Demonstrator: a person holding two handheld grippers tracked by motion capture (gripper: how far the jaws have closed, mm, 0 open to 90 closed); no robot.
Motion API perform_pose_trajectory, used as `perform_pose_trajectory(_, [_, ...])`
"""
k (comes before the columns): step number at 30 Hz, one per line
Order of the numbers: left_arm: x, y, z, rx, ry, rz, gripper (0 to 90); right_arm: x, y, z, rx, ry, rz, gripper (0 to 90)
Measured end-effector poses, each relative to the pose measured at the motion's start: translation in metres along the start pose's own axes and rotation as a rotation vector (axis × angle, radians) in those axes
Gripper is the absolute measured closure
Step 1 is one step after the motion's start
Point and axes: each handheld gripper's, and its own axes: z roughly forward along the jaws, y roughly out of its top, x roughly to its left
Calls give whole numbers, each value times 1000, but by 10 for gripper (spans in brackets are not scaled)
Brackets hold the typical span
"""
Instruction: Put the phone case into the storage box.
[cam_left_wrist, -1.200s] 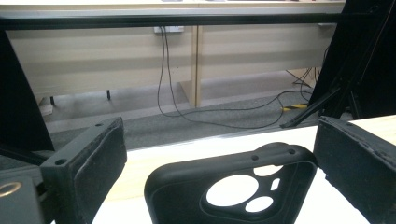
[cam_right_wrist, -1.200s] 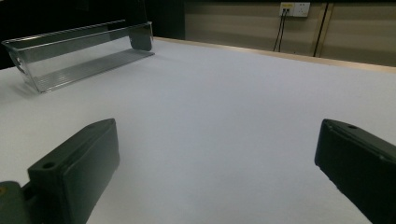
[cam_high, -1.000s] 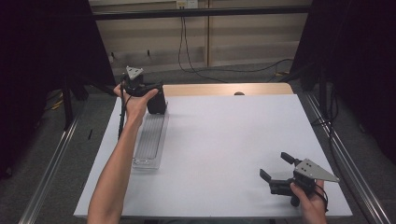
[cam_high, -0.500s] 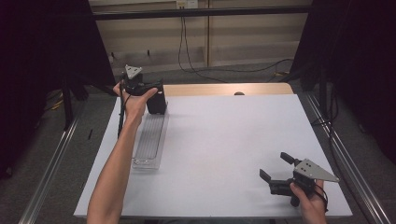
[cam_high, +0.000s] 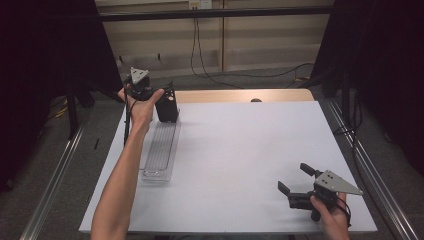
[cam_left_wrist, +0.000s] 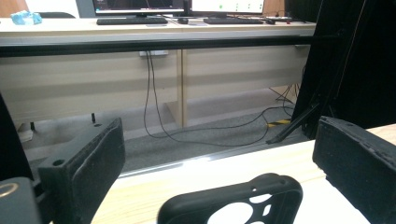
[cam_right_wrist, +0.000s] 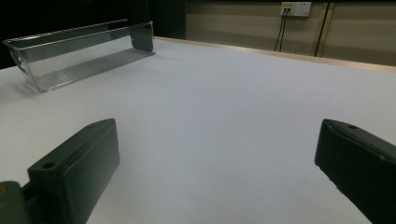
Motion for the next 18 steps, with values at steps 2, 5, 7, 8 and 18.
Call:
perform_pose_trajectory(2, [2, 1, -2, 4, -4, -3, 22, 0, 0, 0, -1, 0, -1, 0])
perform_pose_trajectory(5, [4, 1, -6, 12, -25, -6, 19, 0, 0, 0, -1, -4, -1, 0])
perform_pose_trajectory(7, [3, 2, -8, 16, -26, 15, 18, 0, 0, 0, -2, -8, -4, 0])
perform_pose_trajectory(8, [3, 2, -9, 13, -26, 27, 18, 0, 0, 1, -3, -9, -5, 0])
perform_pose_trajectory(18, [0, 3, -22, -2, -69, 32, 29, -1, -1, -1, -5, -9, -4, 0])
